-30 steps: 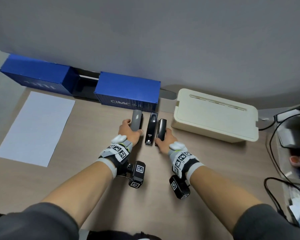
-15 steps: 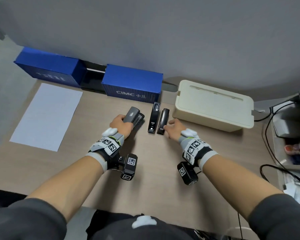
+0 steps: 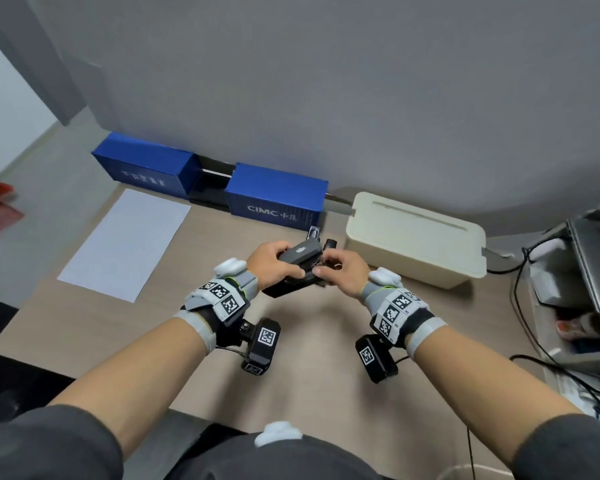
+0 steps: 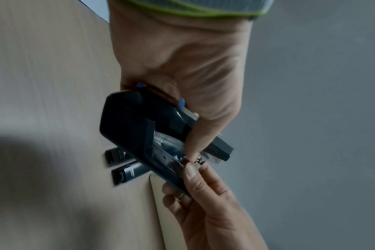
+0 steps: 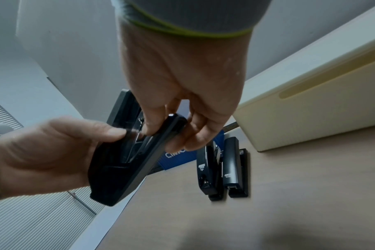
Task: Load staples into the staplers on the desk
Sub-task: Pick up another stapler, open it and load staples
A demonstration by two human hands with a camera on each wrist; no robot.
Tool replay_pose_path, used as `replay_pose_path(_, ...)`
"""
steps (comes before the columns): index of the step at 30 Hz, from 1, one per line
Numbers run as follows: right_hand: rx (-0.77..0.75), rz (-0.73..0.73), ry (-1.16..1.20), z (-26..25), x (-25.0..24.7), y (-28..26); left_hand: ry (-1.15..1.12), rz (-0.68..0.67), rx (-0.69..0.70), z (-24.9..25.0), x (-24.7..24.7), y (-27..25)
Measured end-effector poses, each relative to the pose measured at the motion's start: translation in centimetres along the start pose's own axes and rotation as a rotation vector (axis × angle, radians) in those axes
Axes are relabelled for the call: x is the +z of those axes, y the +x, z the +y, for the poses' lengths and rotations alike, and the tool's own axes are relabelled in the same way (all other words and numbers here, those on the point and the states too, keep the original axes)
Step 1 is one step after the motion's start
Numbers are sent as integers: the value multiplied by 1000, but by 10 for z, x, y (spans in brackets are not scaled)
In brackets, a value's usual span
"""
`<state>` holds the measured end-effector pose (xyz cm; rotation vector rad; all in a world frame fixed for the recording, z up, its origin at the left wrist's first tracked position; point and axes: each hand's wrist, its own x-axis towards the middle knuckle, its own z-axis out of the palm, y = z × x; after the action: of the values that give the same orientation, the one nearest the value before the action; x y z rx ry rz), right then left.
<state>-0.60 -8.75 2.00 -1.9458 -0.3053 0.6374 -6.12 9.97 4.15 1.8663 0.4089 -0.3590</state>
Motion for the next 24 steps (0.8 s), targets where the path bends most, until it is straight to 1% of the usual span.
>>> replay_pose_path(3,38,5,103,7,-8,-11,-73,-43,12,2,9,-8)
replay_pose_path(6,120,12,256,17,-20,-20,-337,-38,9,7,11,-14)
replay_pose_path(8,187,68,404,23,-29,-28,-491,-23,9,11,11,-18)
replay_pose_path(10,218,119,497,27,-37,-32,-509,19,15,11,12,-19)
replay_pose_path(12,216,119,512,27,-41,-36,-462,69,20,8,18,-18)
replay_pose_path(14,203,122,538,26,-44,-40,-488,99,13,5,26,-14)
replay_pose_path(16,213,151,578,26,-48,-43,-592,149,-29,1,29,-10)
replay_pose_path(20,224,226,661,32,-54,-48,-844,246,-214,-18,29,-5)
replay_pose_path(21,217,230,672,32,-54,-49,-890,246,-263,-22,31,-4)
replay_pose_path(22,210,231,671,33,-54,-49,-930,218,-305,-24,34,-4)
replay_pose_path(24,209,225,662,34,-53,-51,-978,105,-352,-22,43,-4)
